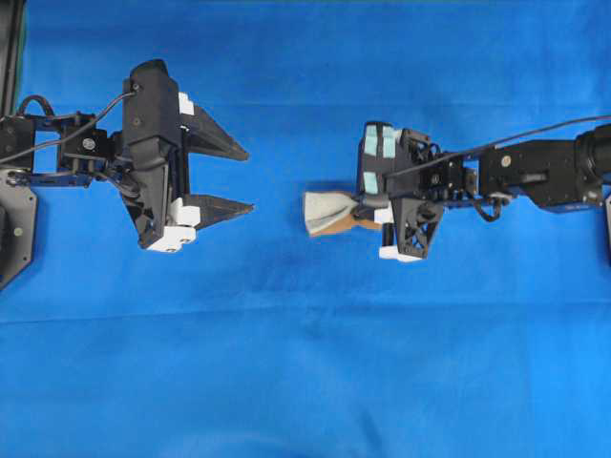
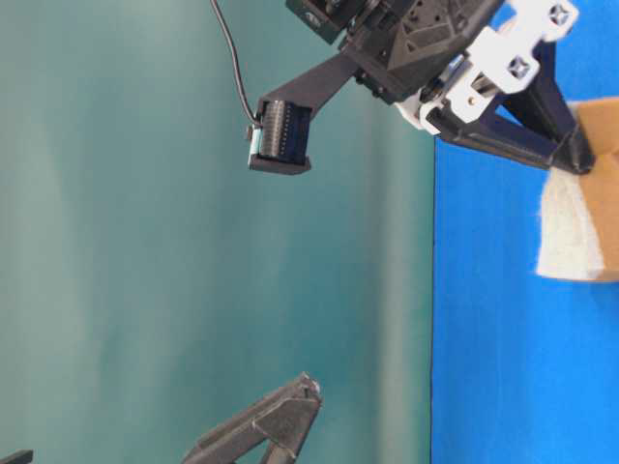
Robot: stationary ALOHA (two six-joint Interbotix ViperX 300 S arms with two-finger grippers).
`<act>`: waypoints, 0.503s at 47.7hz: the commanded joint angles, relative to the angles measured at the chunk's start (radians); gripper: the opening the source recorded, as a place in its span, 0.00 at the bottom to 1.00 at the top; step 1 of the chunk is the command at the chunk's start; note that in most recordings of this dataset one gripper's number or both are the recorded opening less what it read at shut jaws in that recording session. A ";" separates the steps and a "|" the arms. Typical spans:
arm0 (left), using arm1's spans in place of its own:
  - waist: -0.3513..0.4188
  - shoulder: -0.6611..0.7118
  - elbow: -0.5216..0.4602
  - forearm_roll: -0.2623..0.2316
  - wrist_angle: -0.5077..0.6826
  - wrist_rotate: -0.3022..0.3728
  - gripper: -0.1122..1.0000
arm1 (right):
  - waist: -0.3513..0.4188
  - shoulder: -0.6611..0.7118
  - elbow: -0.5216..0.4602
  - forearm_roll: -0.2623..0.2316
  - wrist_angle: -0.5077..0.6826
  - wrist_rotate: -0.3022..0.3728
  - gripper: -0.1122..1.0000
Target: Hand over the sponge with the left arm and wipe it with the right arm.
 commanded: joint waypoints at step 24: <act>-0.011 -0.015 -0.009 0.002 -0.009 0.002 0.79 | -0.256 -0.006 -0.018 -0.077 -0.081 -0.017 0.23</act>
